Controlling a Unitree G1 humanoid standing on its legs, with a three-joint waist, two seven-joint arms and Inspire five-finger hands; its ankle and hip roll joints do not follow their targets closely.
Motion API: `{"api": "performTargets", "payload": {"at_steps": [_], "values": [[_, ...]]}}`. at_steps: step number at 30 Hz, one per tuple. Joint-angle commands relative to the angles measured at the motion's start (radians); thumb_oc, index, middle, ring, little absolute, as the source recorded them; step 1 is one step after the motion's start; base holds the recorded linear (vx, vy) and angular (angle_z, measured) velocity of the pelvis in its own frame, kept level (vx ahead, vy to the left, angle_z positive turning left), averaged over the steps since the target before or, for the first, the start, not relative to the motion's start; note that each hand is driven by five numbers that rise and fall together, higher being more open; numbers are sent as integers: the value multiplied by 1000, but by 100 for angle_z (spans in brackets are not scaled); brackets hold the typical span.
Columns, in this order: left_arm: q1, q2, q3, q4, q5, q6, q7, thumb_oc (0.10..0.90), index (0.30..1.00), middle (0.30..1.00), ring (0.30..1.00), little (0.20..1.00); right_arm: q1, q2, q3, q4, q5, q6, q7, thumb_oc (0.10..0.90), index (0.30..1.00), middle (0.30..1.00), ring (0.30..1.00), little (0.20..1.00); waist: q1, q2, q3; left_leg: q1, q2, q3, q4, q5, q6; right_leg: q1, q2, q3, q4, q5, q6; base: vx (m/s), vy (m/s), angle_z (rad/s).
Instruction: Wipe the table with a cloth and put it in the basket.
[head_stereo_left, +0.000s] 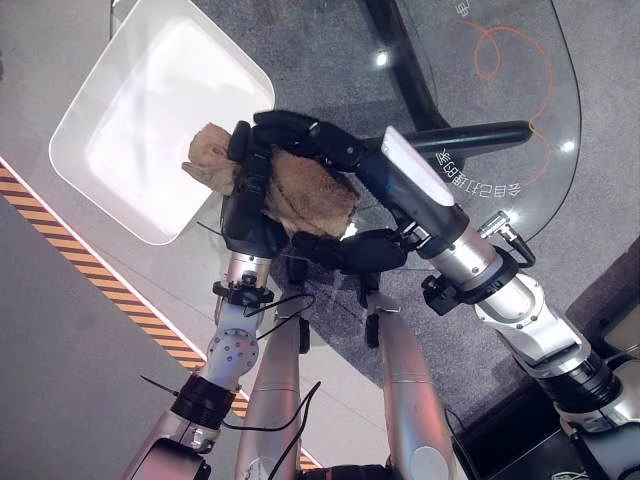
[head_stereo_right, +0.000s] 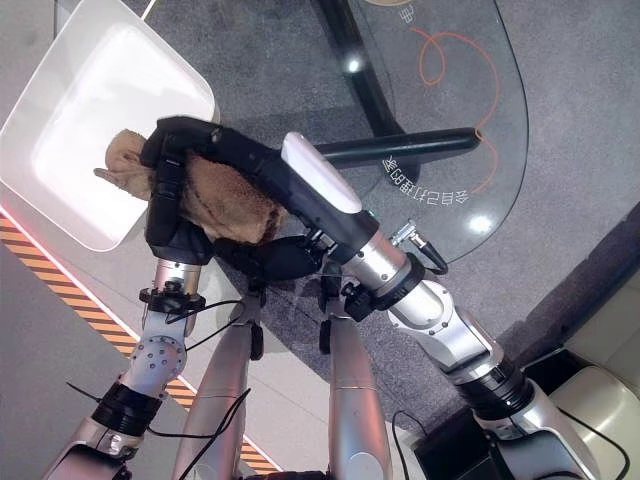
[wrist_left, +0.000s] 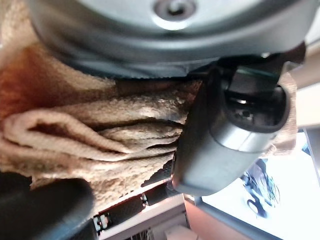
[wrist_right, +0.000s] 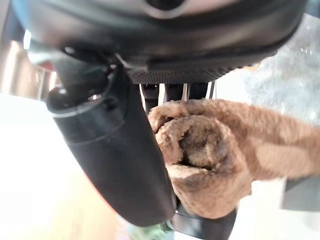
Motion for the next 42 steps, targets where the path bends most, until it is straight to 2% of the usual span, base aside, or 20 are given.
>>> {"api": "performTargets", "payload": {"at_steps": [1, 6, 7, 8, 13, 16, 17, 18, 22, 23, 25, 27, 28, 29, 31, 42], "values": [[47, -33, -17, -170, 81, 2, -121, 125, 321, 321, 321, 225, -121, 131, -195, -193, 197, -234, -64, 800, 900, 900, 900, 900, 17, 2, -27, 60, -73, 41, 12, -93, 80, 18, 97, 63, -129, 126, 5, 0, 0, 0], [47, -36, -7, -176, 83, 14, -119, 122, 319, 319, 319, 222, -117, 137, -197, -194, 210, -243, -57, 800, 900, 900, 900, 900, 18, 3, -27, 60, -73, 44, 8, -90, 79, 19, 96, 61, -133, 126, 3, 0, 0, 0], [51, -38, -4, -176, 84, 17, -120, 144, 338, 338, 338, 244, -113, 138, -201, -195, 223, -250, -50, 800, 900, 900, 900, 900, 19, 3, -27, 61, -73, 44, 7, -89, 79, 20, 95, 61, -134, 125, 3, 0, 0, 0], [54, -41, -4, -178, 86, 18, -120, 218, 401, 401, 401, 318, -107, 142, -204, -195, 237, -259, -45, 800, 900, 900, 900, 900, 19, 3, -27, 59, -73, 45, 9, -89, 79, 21, 95, 60, -134, 125, 2, 0, 0, 0], [55, -49, -2, -182, 96, 18, -115, 127, 324, 324, 324, 227, -91, 156, -212, -204, 294, -273, 3, 800, 900, 900, 900, 900, 15, 3, -27, 60, -72, 48, 4, -87, 78, 18, 97, 59, -134, 125, 0, 0, 0, 0], [56, -55, 1, -180, 101, 22, -114, 160, 352, 352, 352, 260, -85, 165, -212, -207, 339, -288, 41, 800, 900, 900, 900, 900, 14, 3, -27, 62, -72, 50, 2, -87, 78, 19, 97, 59, -135, 124, -1, 0, 0, 0], [56, -56, 1, -180, 102, 22, -113, 177, 366, 366, 366, 277, -85, 169, -211, -208, 359, -293, 56, 800, 900, 900, 900, 900, 14, 4, -27, 61, -72, 50, 2, -86, 78, 19, 97, 59, -135, 124, -1, 0, 0, 0], [57, -58, 1, -181, 104, 23, -111, 235, 415, 415, 415, 335, -85, 174, -211, -210, 379, -295, 73, 800, 900, 900, 900, 900, 15, 4, -27, 60, -72, 50, 4, -87, 78, 18, 97, 59, -134, 123, -2, 0, 0, 0], [63, -68, 7, -180, 110, 31, -114, 276, 451, 451, 451, 376, -78, 199, -215, -221, 446, -302, 121, 800, 900, 900, 900, 900, 15, 6, -27, 60, -73, 50, 5, -87, 76, 17, 98, 59, -132, 122, -4, 1, 1, -1], [64, -69, 8, -180, 112, 33, -112, 355, 519, 519, 519, 455, -75, 203, -216, -221, 444, -302, 121, 800, 900, 900, 900, 900, 15, 6, -27, 60, -73, 51, 4, -86, 76, 18, 97, 59, -134, 122, -4, 3, 2, -3], [61, -70, 9, -180, 112, 33, -108, 443, 594, 594, 594, 543, -77, 206, -215, -219, 434, -300, 110, 800, 900, 900, 900, 900, 15, 7, -27, 58, -73, 52, 4, -85, 76, 16, 97, 58, -134, 122, -4, 1, 1, -2], [62, -74, 11, -181, 117, 38, -107, 449, 599, 599, 599, 549, -78, 209, -215, -216, 436, -300, 114, 800, 900, 900, 900, 900, 17, 8, -27, 55, -72, 53, 6, -85, 75, 14, 96, 56, -133, 121, -5, 0, 0, 0], [62, -75, 12, -183, 118, 40, -105, 561, 695, 695, 695, 661, -76, 210, -216, -216, 433, -300, 115, 800, 900, 900, 900, 900, 17, 8, -27, 55, -73, 52, 6, -85, 75, 14, 96, 55, -132, 121, -5, 0, 0, 0], [63, -76, 12, -183, 119, 40, -104, 600, 728, 728, 728, 700, -76, 210, -217, -216, 432, -300, 115, 800, 900, 900, 900, 900, 17, 8, -27, 55, -73, 52, 6, -85, 75, 14, 96, 55, -133, 121, -5, 0, 0, 0], [65, -77, 12, -189, 121, 41, -99, 800, 900, 900, 900, 900, -73, 213, -218, -219, 431, -299, 117, 800, 900, 900, 900, 900, 17, 9, -27, 54, -73, 52, 4, -83, 75, 13, 96, 55, -133, 121, -6, 0, 0, 0], [67, -81, 18, -184, 125, 42, -103, 800, 900, 900, 900, 900, -66, 215, -227, -215, 439, -293, 120, 800, 900, 900, 900, 900, 15, 8, -27, 59, -74, 53, 0, -82, 76, 15, 98, 56, -136, 124, -6, 0, 0, 0]]}}
